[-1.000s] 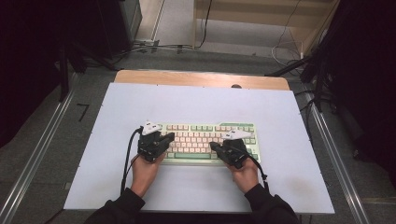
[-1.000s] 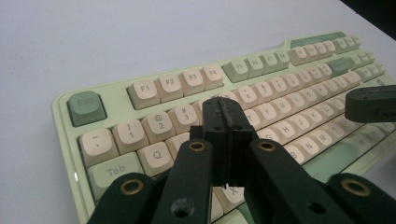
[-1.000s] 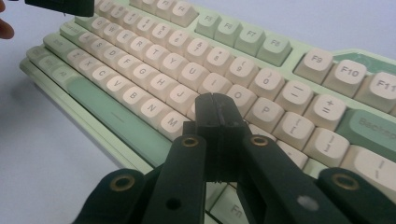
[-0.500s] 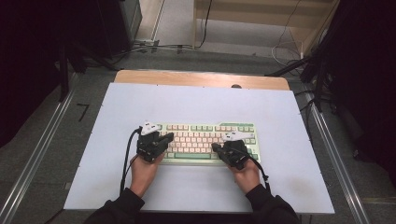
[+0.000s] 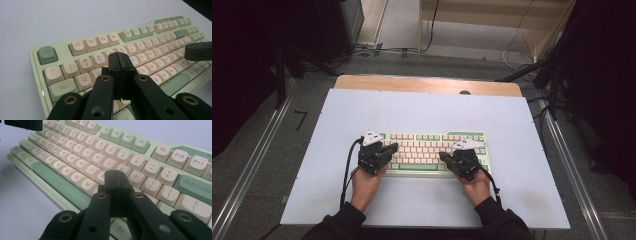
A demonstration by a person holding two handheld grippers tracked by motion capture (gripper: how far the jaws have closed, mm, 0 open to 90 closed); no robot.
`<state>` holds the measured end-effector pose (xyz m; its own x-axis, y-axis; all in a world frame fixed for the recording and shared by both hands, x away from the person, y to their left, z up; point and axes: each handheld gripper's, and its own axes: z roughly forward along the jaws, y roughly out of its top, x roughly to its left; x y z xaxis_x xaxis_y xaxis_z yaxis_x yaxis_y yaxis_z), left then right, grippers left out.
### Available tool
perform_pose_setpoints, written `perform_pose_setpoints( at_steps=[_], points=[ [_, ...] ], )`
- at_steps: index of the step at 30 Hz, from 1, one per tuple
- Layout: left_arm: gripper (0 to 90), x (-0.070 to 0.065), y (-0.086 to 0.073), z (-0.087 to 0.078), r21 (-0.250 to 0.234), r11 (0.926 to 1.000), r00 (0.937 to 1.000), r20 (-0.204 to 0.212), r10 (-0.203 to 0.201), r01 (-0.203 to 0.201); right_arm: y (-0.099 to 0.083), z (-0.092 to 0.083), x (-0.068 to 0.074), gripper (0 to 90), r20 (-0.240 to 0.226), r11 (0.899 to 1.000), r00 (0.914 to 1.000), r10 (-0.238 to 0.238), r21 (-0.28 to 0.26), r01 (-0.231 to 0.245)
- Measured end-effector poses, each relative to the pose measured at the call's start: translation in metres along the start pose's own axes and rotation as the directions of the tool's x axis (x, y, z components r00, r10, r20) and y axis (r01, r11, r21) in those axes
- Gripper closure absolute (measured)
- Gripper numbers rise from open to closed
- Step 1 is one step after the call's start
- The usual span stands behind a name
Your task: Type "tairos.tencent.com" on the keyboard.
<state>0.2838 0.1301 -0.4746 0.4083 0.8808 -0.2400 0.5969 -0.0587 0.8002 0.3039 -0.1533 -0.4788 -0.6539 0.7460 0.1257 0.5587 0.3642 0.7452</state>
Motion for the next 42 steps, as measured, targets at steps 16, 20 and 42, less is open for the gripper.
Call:
perform_pose_setpoints(
  at_steps=[16,20,42],
  points=[
    [90.0,-0.01,-0.003,0.003,0.029,0.9994,0.9992,0.036,0.019,-0.02,0.001,0.004,0.003,87.3,-0.007,1.0,0.9999,-0.01,-0.001,0.01],
    [90.0,-0.013,-0.006,0.002,0.041,0.9988,0.9986,0.048,0.024,-0.026,0.003,0.004,0.003,87.3,-0.01,1.0,0.9999,-0.003,-0.004,0.003],
    [90.0,-0.019,-0.012,0.009,0.085,0.9952,0.9968,0.068,0.042,-0.048,0.011,0.01,0.003,87.3,-0.002,1.0,1.0,0.009,-0.026,-0.009]
  ],
)
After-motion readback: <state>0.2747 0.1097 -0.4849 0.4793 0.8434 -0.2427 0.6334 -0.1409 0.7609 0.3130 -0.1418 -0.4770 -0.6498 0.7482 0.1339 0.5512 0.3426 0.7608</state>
